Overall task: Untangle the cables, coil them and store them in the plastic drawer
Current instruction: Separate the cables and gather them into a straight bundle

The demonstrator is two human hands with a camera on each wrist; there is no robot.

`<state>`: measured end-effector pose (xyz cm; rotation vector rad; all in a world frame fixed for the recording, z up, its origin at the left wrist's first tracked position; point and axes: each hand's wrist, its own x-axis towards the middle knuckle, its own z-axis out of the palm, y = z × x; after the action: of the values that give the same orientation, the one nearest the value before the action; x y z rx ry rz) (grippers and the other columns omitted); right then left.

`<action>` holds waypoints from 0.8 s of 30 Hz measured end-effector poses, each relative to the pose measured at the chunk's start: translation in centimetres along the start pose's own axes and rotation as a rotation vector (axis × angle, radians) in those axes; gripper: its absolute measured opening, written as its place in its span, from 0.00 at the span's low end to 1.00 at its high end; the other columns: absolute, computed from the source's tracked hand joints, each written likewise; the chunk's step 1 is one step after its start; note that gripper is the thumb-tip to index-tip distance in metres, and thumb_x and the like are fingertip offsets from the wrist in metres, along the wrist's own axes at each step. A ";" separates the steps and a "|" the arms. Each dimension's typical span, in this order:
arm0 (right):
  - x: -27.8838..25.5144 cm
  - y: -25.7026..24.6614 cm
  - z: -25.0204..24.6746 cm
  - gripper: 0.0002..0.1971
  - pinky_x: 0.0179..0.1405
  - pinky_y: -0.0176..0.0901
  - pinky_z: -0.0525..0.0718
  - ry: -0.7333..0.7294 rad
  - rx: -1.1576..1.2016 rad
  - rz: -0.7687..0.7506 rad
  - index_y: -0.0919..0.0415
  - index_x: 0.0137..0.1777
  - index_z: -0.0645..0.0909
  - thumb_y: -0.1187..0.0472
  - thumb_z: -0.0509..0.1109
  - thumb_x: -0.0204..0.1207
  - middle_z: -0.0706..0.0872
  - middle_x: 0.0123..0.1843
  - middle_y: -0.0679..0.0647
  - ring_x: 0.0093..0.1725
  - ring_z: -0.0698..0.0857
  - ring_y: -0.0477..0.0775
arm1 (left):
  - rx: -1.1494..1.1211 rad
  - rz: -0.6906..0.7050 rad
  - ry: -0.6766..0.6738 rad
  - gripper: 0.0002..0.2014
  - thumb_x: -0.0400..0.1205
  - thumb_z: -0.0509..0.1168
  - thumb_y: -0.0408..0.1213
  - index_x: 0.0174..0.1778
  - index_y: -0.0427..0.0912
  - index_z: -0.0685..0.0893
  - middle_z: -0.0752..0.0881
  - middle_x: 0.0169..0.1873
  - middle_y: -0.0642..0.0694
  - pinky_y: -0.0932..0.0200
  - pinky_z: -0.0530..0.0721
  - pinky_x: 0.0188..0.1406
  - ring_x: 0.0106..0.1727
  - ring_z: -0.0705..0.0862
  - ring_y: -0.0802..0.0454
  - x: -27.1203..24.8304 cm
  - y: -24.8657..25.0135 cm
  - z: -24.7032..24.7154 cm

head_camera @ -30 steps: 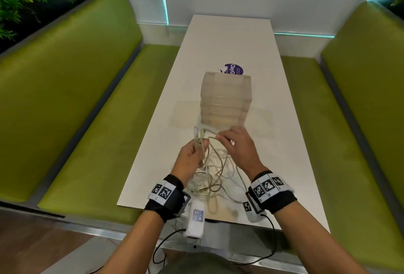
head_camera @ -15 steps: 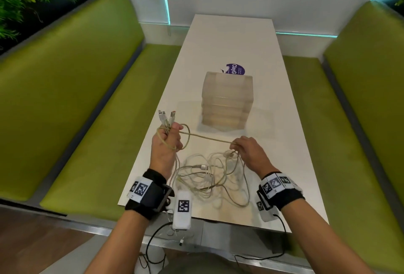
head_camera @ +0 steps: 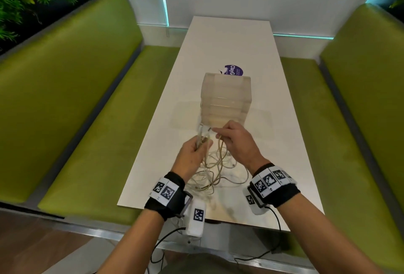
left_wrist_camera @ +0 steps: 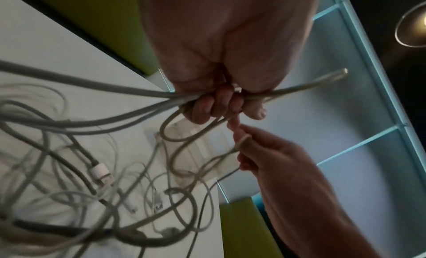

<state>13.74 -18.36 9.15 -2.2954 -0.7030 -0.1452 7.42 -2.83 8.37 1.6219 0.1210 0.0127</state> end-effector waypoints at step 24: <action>-0.2 0.8 1.3 0.02 0.44 0.46 0.77 -0.258 0.049 0.145 0.57 0.45 0.78 0.61 0.69 0.78 0.81 0.44 0.51 0.43 0.79 0.52 | 0.319 0.139 0.089 0.16 0.84 0.64 0.40 0.37 0.33 0.73 0.68 0.25 0.51 0.64 0.64 0.25 0.26 0.62 0.58 -0.7 1.3 -1.6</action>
<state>13.88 -18.03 7.65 -2.3316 -0.6567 0.2374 6.70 -1.32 9.81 1.9464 0.0819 0.1806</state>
